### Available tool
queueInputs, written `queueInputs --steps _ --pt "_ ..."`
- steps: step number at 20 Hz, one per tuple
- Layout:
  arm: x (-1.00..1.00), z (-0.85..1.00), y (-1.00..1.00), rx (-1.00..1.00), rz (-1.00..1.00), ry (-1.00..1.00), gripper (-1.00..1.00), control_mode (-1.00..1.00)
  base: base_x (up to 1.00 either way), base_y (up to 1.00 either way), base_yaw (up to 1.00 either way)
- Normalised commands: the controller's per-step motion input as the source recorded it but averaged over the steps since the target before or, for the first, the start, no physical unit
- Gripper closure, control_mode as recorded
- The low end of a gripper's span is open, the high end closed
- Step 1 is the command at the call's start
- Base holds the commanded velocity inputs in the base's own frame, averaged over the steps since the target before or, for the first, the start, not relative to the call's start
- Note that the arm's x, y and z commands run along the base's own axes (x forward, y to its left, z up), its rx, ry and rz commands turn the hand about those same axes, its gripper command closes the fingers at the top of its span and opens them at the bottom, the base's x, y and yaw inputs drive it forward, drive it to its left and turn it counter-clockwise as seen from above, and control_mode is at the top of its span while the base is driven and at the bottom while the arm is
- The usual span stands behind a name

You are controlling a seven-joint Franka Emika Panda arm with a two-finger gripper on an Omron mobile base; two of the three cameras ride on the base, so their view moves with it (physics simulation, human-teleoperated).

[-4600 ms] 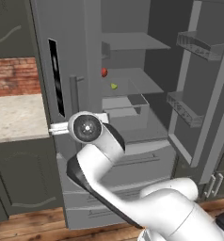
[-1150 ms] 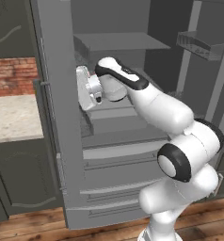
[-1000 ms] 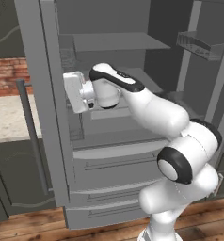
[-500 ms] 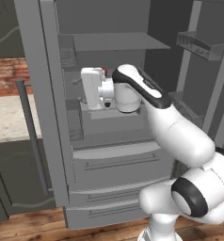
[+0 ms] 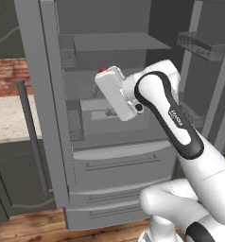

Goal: Take the lemon wedge from the fridge and place it on the plate with fish on the dining counter.

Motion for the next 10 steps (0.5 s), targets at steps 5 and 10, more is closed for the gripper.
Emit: queueInputs --steps 5,10 --pt "-1.0 0.0 -0.99 -0.69 -0.03 0.19 -1.0 -1.0 0.0 0.0 0.0" --pt "-0.97 0.02 -1.0 -0.86 -0.05 -0.09 -1.0 -1.0 0.0 0.0 0.0"
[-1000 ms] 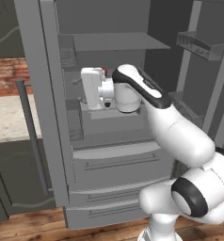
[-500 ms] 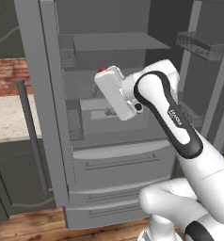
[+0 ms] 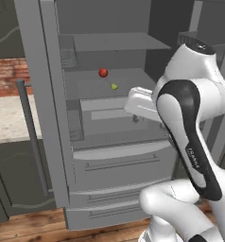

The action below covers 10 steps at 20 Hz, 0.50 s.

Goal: Take the lemon wedge from the fridge and place it on the plate with fish on the dining counter.

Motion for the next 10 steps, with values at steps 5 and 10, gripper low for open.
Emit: queueInputs --steps 5,10 --pt "-0.54 0.22 -1.0 -0.83 -0.06 -0.46 -1.0 -1.0 0.0 0.0 0.0" --pt "-0.07 0.01 -0.76 -0.24 0.09 -0.46 -1.0 -1.0 0.0 0.0 0.0"
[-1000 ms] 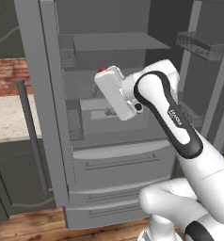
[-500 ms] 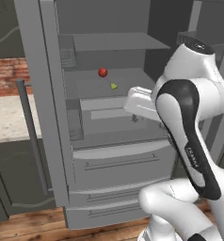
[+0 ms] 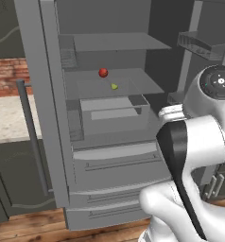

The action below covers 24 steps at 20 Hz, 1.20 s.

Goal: Take the lemon wedge from the fridge and place it on the plate with fish on the dining counter.

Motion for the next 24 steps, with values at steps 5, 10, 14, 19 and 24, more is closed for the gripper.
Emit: queueInputs --steps 5,10,14,19,24 --pt "-0.08 0.01 -0.22 -0.01 0.06 -0.27 -1.0 -1.0 0.0 0.0 0.0" --pt "0.23 0.04 0.15 0.18 0.05 0.07 -1.0 -1.0 0.0 0.0 0.0" --pt "0.28 0.33 -0.05 0.52 0.26 0.18 -1.0 -1.0 0.0 0.0 0.0" --pt "0.0 0.0 -0.02 0.02 0.0 0.02 -1.0 -1.0 0.0 0.0 0.0" --pt "0.05 0.0 0.33 0.0 0.0 0.0 -1.0 -1.0 0.0 0.0 0.0"
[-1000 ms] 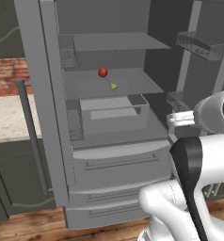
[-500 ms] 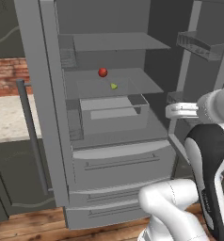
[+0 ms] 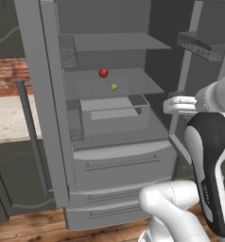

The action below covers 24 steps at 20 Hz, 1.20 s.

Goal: Take the lemon wedge from the fridge and place it on the plate with fish on the dining counter.

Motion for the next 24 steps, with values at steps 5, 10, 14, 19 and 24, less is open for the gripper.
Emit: queueInputs --steps 5,10,14,19,24 --pt "0.11 0.0 0.11 0.01 0.0 0.0 -1.0 1.0 0.49 0.21 0.0" --pt "0.0 0.0 0.0 0.0 0.0 0.0 -1.0 1.0 0.69 -0.13 -0.02" --pt "0.0 0.0 0.0 0.0 0.0 0.0 -1.0 1.0 0.49 0.0 0.0" --pt "0.0 0.0 0.0 0.0 0.0 0.0 -1.0 1.0 0.5 -0.21 0.0" --pt "0.0 0.0 0.0 0.0 0.0 0.0 -1.0 1.0 0.62 -0.22 0.0"
